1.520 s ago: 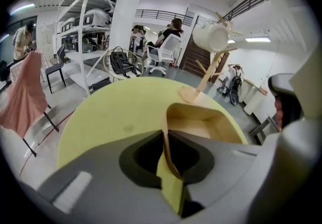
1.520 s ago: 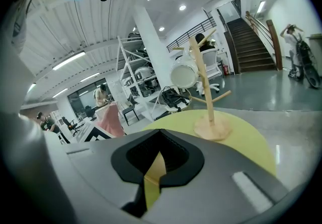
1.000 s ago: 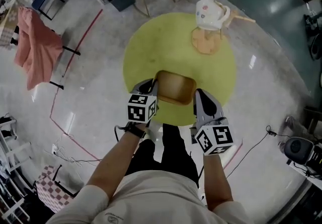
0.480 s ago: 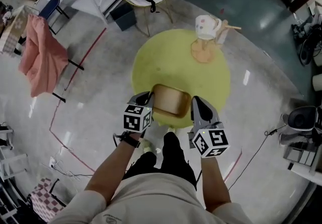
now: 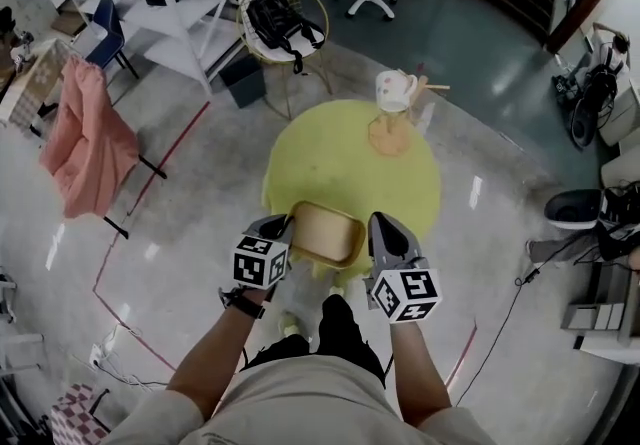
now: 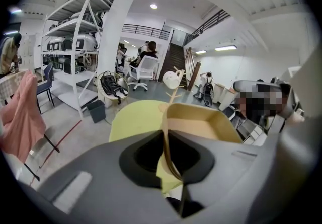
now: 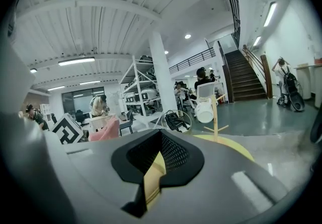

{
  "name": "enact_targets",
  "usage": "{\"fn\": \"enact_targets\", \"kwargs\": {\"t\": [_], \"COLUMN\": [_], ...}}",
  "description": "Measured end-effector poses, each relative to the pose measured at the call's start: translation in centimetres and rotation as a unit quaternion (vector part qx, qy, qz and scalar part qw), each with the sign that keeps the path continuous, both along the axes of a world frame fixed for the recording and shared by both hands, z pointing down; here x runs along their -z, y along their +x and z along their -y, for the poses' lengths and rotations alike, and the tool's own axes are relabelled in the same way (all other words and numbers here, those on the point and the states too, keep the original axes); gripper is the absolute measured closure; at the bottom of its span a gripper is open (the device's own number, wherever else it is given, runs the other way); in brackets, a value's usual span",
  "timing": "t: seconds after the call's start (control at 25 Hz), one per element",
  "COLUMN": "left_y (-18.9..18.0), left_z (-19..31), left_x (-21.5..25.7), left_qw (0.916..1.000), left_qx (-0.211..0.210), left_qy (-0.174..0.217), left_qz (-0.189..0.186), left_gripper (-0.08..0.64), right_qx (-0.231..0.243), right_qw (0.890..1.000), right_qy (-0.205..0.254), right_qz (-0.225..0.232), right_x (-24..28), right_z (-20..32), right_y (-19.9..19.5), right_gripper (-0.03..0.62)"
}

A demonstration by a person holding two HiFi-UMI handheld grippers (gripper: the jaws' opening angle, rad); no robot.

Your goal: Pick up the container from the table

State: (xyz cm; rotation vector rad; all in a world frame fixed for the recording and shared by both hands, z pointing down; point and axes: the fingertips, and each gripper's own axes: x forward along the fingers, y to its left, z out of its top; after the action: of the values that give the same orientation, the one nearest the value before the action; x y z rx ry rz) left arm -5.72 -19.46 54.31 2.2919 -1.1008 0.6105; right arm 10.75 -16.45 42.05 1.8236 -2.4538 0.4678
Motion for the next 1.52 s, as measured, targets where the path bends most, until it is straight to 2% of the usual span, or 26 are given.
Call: {"fn": "enact_targets", "kwargs": {"t": [0.8, 1.52], "left_y": [-4.7, -5.6], "left_z": [-6.1, -8.6], "left_x": [8.4, 10.1], "left_qw": [0.9979, 0.9967], "left_qx": [-0.025, -0.035], "left_qy": [0.049, 0.06], "left_qz": [-0.033, -0.041], "left_gripper": [0.532, 0.532], "right_qx": [-0.001, -0.005], "right_qw": [0.998, 0.997], "right_qy": [0.058, 0.067], "right_qz": [-0.017, -0.042], "right_x": [5.9, 7.2], "right_z": [-5.1, -7.3], "right_y": [-4.8, -6.1], "right_gripper": [0.583, 0.584]}}
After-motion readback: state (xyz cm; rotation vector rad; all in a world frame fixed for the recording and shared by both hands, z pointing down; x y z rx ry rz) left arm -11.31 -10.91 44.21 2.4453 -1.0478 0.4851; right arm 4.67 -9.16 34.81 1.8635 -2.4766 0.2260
